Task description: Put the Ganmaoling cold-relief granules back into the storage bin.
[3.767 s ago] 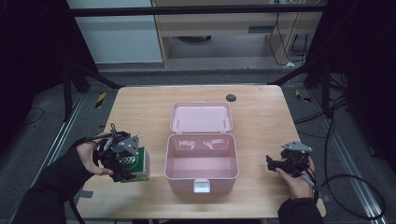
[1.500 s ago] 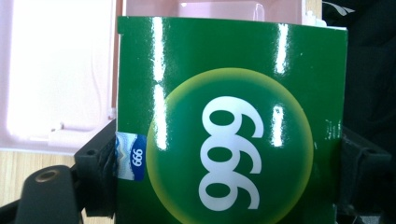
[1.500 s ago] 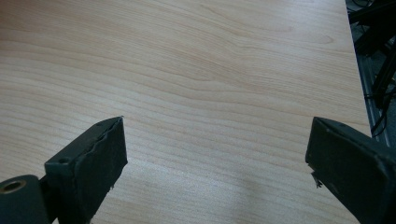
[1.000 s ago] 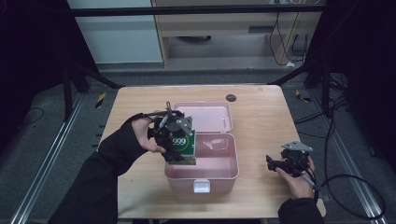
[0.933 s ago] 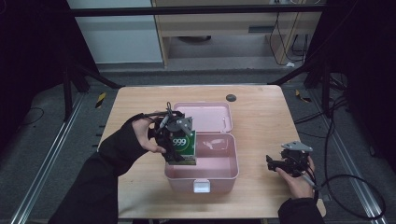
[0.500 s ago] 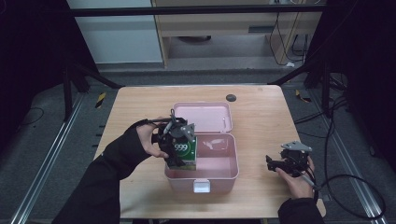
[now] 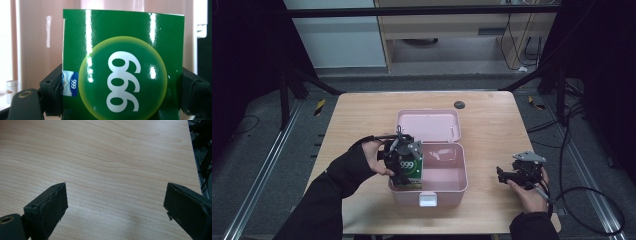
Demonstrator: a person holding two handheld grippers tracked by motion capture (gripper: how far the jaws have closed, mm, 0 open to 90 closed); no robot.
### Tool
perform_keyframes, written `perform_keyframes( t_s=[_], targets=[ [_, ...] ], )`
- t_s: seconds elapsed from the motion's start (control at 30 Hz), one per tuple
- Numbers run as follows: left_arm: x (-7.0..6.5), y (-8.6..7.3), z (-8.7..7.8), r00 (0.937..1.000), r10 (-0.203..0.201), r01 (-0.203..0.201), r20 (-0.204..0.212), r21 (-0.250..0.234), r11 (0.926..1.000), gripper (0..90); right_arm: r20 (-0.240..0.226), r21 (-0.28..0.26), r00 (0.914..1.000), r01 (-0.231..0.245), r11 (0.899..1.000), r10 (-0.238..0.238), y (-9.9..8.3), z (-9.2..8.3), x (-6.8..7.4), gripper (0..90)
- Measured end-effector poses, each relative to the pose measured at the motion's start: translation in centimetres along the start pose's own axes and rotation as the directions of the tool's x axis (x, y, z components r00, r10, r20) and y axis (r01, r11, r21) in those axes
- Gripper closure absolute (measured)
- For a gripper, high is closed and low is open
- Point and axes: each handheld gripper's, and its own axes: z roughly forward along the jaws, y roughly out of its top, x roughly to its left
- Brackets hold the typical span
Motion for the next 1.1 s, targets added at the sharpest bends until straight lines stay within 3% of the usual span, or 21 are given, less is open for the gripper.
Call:
perform_keyframes(
  t_s=[0.6, 0.7, 0.73, 0.93, 1.1],
  targets=[
    [0.0, -1.0, 1.7, 0.9993, -0.036, 0.036, 0.006, 0.0, 0.9994, 12.3, 0.0, -0.001, 1.0, -0.001, 1.0, 0.001, 0.0, 0.0, 0.0, 5.1],
    [0.0, -1.2, 1.6, 0.9989, -0.045, 0.045, 0.011, -0.021, 0.9987, 10.1, -0.001, -0.001, 1.0, -0.001, 1.0, 0.001, 0.0, 0.0, 0.0, 5.1],
    [-0.1, -1.3, 1.1, 0.9989, -0.045, 0.046, 0.01, -0.049, 0.9978, 10.4, 0.001, -0.001, 1.0, 0.003, 1.0, -0.003, 0.0, 0.0, 0.0, 5.1],
    [-0.4, -1.3, -0.5, 0.9992, -0.035, 0.033, -0.02, -0.058, 0.9978, 11.5, 0.0, -0.001, 1.0, -0.001, 1.0, 0.001, 0.0, 0.0, 0.0, 5.0],
    [-1.1, -1.4, -3.2, 0.9977, -0.035, 0.028, -0.058, -0.11, 0.9935, 14.4, 0.0, -0.003, 1.0, -0.003, 1.0, 0.003, 0.0, -0.1, 0.0, 5.0]
  ],
)
